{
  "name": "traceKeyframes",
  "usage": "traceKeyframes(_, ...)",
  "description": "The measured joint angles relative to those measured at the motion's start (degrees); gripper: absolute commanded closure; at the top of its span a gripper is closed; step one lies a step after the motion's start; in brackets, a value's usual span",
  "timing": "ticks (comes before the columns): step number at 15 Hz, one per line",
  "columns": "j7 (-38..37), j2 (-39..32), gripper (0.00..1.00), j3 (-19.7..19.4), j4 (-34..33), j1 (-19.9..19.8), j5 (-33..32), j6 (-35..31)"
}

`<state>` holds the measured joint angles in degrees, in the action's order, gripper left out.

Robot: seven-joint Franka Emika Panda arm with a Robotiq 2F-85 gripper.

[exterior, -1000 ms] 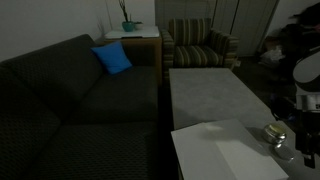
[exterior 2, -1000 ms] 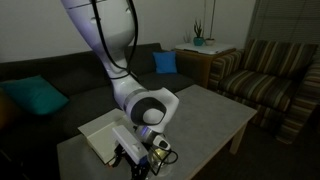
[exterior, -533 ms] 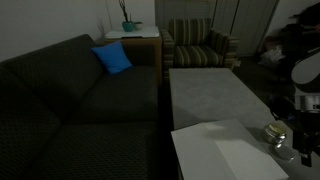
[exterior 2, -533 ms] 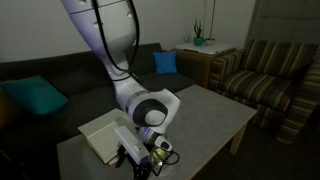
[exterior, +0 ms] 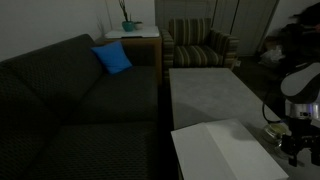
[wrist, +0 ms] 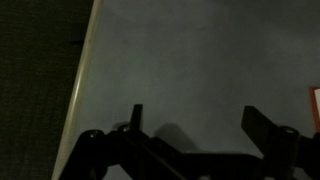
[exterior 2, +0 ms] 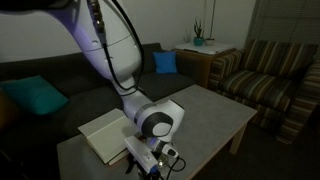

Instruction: Close the candle tin

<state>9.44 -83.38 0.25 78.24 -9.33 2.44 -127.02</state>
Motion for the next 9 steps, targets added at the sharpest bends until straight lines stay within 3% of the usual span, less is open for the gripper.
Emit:
traceKeyframes(2, 2.7, -1.9, 0.0, 0.3, -3.2, -0.2, 0.0, 0.0)
traceKeyframes(9, 4.0, -1.1, 0.0, 0.3, -5.1, 0.1, -1.9, -0.2)
